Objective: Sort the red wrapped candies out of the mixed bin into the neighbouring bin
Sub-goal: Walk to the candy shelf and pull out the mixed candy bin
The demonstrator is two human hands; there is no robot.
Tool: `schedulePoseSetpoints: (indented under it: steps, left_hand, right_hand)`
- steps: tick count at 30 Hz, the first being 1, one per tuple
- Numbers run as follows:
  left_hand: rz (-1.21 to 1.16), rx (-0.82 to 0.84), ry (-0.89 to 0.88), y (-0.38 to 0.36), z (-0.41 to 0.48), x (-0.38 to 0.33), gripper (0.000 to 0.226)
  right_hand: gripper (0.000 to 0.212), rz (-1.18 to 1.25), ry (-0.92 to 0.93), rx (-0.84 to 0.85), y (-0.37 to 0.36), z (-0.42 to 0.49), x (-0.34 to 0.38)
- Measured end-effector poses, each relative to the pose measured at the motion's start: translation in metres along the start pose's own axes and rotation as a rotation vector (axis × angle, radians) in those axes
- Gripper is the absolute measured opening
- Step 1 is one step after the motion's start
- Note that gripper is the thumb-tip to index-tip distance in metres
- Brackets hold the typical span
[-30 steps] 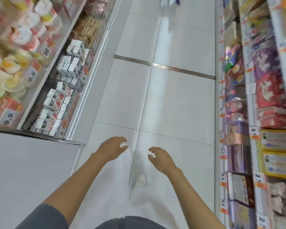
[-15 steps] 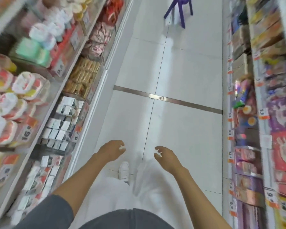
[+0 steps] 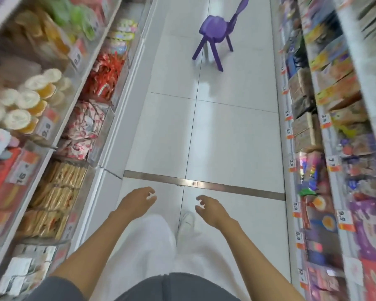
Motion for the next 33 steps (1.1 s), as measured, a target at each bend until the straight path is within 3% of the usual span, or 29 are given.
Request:
schedulePoseSetpoints:
  steps: [12,19,23,29,33]
  left_hand:
    - [-0.086,-0.015,0.047,0.195,0.261,-0.101,0.038]
    - [-0.08,-0.023,0.002,0.339,0.396,-0.169,0.037]
    - [-0.087,-0.015,0.007,0.404,0.477,-0.201,0.034]
    - [-0.059,-0.042,0.05,0.495,0.618,-0.253,0.034]
    - [-0.06,-0.041,0.069,0.561,0.685,-0.293,0.034]
  right_hand:
    - [0.041,-0.112,0.022,-0.009,0.259,0.243,0.101]
    - [0.039,-0.015,0.038,-0.055,0.396,0.356,0.179]
    - [0.042,-0.116,0.041,0.019,0.456,0.429,0.209]
    - [0.043,-0.223,0.062,-0.035,0.58,0.576,0.249]
    - [0.041,-0.221,0.065,0.018,0.662,0.654,0.293]
Point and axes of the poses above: each hand's wrist, its own z-axis towards the middle knuckle, its own y-axis out of the back of the hand, x = y × z, the point moved 6 cm from there along z, towards the middle knuckle, and after that the axes turned 2 degrees about x, right-handed, at the moved point
